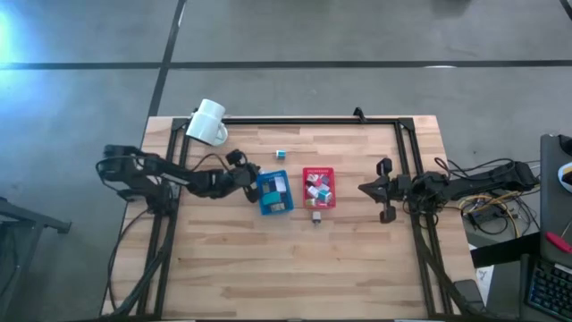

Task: Pick & Place Office items
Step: Adjust the bottom light blue charger adapter

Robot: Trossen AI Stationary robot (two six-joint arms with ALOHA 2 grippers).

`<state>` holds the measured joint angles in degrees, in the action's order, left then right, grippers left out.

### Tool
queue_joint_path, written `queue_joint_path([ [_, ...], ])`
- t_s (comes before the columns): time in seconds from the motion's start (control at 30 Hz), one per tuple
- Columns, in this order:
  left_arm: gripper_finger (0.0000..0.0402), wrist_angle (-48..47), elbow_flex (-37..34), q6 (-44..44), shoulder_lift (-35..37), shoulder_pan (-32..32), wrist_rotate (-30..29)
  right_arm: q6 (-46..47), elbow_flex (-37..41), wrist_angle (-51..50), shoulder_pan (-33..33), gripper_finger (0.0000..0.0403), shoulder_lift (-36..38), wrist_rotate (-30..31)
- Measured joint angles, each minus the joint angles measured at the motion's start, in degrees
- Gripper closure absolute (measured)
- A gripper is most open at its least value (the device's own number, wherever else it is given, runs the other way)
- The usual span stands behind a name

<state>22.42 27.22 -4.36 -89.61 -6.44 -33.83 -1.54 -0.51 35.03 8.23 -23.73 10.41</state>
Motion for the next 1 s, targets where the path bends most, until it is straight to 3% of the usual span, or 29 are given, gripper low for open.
queue_joint_path([
  [0.57, 0.0399, -0.5, 0.5, -7.4, 0.6, 3.0, 4.7, 0.3, 0.0, 0.0, 0.0, 0.0394, 0.0, 0.0],
  [1.0, 0.0397, -1.3, 0.4, -6.3, 2.1, 3.6, 4.0, 0.5, 0.0, 0.0, 0.0, 0.0394, 0.0, 0.0],
])
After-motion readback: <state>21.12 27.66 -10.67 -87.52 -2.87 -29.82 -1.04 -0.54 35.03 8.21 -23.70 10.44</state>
